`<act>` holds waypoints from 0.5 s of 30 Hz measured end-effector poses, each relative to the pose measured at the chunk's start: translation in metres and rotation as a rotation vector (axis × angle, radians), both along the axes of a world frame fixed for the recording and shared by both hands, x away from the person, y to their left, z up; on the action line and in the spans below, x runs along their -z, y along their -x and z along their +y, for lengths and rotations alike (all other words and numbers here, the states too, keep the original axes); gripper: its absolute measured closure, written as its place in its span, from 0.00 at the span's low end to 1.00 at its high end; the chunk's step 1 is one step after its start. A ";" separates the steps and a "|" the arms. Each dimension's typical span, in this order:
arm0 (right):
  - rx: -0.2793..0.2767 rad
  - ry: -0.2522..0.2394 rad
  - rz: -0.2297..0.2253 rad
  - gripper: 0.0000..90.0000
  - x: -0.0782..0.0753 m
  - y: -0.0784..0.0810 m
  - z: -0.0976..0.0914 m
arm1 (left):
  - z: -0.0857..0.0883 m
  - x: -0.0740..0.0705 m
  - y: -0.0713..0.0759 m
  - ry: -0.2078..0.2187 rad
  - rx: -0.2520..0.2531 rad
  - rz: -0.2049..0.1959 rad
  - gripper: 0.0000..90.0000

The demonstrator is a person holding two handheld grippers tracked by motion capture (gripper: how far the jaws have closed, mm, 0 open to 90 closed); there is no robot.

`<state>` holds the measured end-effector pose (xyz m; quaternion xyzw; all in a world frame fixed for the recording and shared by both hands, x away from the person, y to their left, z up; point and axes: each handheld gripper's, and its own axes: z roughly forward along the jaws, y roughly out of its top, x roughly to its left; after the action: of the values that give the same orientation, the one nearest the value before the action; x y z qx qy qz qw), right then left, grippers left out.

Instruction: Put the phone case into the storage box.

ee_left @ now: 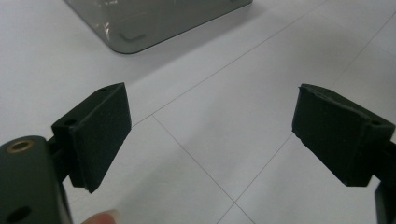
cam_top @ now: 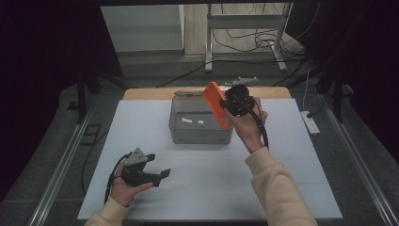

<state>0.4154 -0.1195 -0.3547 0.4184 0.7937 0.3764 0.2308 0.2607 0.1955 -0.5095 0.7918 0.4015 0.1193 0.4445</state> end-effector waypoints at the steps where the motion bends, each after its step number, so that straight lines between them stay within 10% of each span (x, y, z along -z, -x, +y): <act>1: 0.004 -0.002 0.000 0.89 0.000 -0.001 0.000 | 0.000 0.000 0.000 0.001 -0.001 0.001 0.13; 15: 0.043 0.017 0.019 0.89 0.003 -0.011 0.006 | 0.000 0.000 0.000 -0.001 -0.003 0.000 0.13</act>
<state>0.4262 -0.1137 -0.3573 0.4370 0.7898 0.3605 0.2350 0.2605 0.1957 -0.5095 0.7913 0.4026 0.1202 0.4442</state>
